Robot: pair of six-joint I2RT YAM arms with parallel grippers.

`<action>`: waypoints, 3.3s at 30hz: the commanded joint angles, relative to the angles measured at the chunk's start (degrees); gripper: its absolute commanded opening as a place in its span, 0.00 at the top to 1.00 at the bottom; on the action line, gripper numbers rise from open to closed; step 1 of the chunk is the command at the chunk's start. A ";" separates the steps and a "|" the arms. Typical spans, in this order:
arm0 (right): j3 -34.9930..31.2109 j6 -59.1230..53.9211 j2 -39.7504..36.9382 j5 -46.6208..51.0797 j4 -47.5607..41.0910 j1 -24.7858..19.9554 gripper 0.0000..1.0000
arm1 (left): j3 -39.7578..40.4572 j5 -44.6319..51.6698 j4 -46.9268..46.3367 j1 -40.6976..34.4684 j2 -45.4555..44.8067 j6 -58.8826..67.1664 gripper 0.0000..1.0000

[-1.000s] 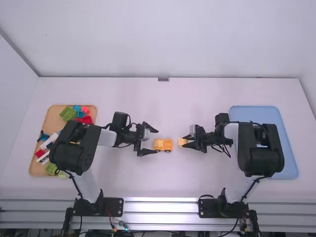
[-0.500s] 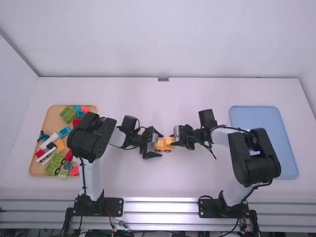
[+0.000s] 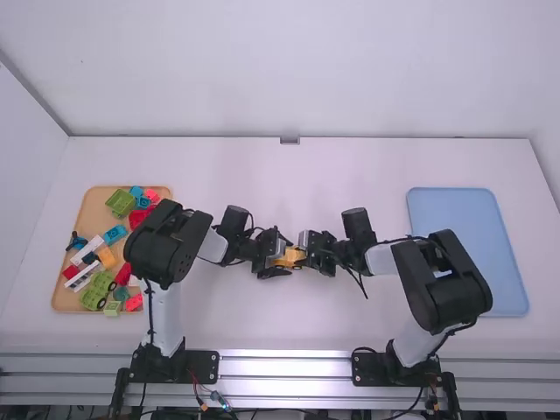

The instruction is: Assemble lego blocks to make yellow taxi

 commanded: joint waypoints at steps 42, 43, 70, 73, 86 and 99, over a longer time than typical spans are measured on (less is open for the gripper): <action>0.83 5.27 0.63 -12.02 5.86 -4.17 0.63 | -1.11 -0.39 -0.85 -0.09 0.98 -0.31 0.68; 0.83 5.09 0.63 -12.00 5.60 -4.35 0.66 | -1.11 -0.39 -0.87 -0.09 0.98 -0.31 0.68; 1.62 4.07 0.81 18.08 -8.46 5.03 1.00 | -1.07 -0.39 -0.33 -0.09 0.98 -1.60 0.73; 3.19 3.63 0.81 21.29 -13.44 6.03 1.00 | -1.18 -0.39 -0.26 -0.02 0.98 -1.60 0.74; 4.17 7.34 -4.00 7.10 -3.96 2.69 1.00 | -0.39 -0.42 -0.44 -0.09 0.98 -1.81 0.75; 4.13 15.82 -16.46 6.08 -13.51 -10.54 0.01 | 0.31 -0.81 0.20 -0.09 0.98 -1.95 0.49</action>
